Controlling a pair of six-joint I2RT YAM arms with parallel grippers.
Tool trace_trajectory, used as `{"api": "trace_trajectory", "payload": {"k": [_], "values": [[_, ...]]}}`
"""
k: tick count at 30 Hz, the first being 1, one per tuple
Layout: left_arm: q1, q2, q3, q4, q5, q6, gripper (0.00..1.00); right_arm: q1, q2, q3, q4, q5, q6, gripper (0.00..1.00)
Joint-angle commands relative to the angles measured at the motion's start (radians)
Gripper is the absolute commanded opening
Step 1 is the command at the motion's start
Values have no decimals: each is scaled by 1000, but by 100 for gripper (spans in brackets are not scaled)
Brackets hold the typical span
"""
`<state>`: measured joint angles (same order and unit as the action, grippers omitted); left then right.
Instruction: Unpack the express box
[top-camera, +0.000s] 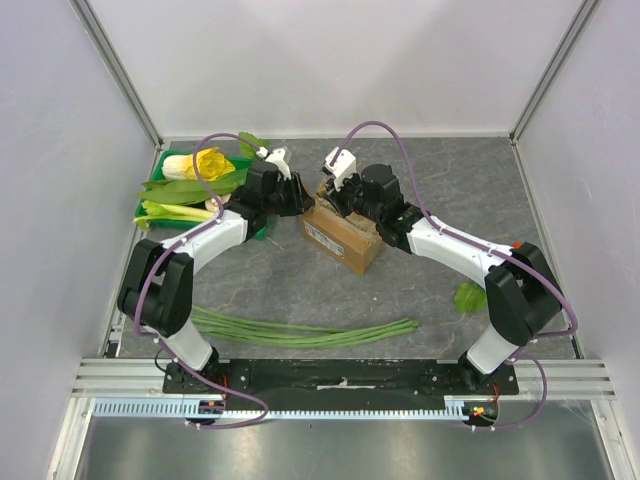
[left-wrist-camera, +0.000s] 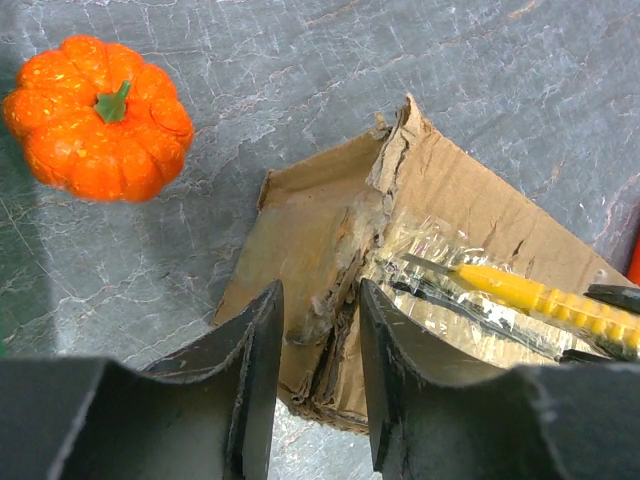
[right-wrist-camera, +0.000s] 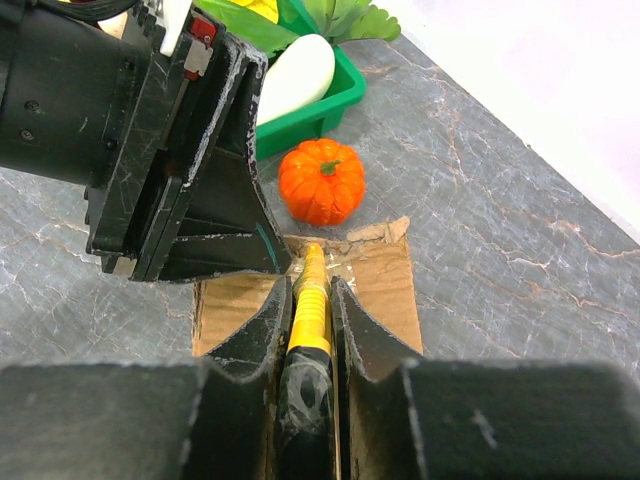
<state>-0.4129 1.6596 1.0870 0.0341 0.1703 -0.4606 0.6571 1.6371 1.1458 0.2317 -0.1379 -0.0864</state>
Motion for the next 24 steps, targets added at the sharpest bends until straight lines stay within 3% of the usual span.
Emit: {"api": "trace_trajectory", "payload": {"k": [1, 16, 19, 24], "values": [[0, 14, 28, 4, -12, -15, 41, 3, 7, -1, 60, -15, 11, 0], [0, 8, 34, 4, 8, -13, 33, 3, 58, -3, 69, 0, 30, 0], [0, 9, 37, 0, 9, -13, 25, 3, 49, -14, 67, 21, 19, 0], [0, 28, 67, -23, 20, -7, 4, 3, 33, -21, 55, 15, 14, 0]]}}
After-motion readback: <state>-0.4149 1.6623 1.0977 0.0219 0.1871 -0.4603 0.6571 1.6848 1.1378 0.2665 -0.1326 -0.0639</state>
